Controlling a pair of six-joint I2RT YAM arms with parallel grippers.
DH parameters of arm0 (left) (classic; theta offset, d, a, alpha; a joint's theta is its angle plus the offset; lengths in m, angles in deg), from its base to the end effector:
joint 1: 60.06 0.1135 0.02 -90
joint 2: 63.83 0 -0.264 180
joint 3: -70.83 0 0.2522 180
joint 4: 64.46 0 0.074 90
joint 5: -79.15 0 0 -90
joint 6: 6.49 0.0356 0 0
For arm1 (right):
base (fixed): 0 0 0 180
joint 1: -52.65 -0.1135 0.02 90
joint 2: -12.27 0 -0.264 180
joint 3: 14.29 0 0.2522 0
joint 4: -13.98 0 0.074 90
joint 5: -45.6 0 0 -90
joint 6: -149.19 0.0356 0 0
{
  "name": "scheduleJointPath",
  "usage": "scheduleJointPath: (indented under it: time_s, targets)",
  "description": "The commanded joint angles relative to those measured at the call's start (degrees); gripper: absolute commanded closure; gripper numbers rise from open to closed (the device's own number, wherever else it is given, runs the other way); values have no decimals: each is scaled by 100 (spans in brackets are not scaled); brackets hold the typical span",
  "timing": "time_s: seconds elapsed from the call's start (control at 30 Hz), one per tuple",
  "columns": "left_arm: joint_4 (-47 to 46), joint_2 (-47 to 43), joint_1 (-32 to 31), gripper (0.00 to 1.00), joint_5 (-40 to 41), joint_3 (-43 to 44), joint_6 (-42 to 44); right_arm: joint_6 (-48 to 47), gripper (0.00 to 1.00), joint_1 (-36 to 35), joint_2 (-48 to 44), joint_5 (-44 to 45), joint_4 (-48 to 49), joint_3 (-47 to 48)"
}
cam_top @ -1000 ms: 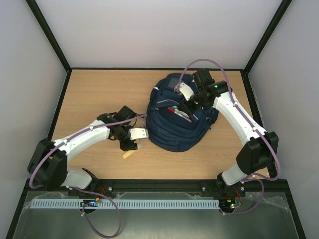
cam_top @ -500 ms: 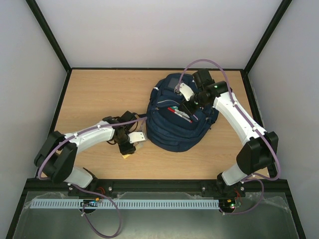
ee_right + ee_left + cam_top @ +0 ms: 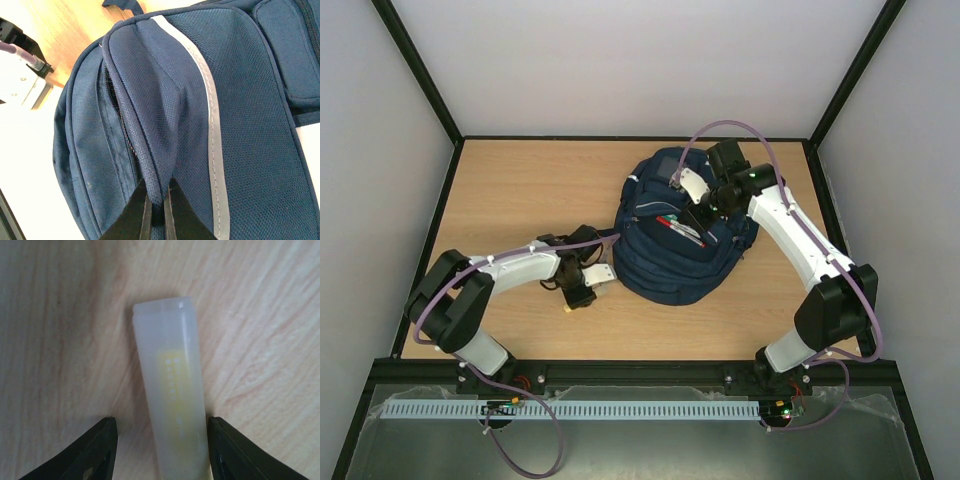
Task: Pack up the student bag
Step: Pick up the stationery from the center of the board.
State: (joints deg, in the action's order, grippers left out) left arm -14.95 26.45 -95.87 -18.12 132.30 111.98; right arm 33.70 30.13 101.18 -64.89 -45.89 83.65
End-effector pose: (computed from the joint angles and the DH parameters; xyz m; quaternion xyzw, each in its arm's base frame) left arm 0.2118 -0.1584 0.1489 0.5336 0.8372 -0.0694 0.0973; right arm 0.3018 0.1386 0.3338 -0.4316 0.8227 0.1590 0.3340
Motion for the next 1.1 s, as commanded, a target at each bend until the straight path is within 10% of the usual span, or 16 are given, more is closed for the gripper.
scheduleJointPath:
  time_s: [0.0,1.07]
  targets:
    - [-117,62,51,49,579,26,-10,-43,99,-25,-306,-73,13,-81]
    - [-63,84,739,58,883,-88,542,-35,99,-27,-271,-122,-3,-107]
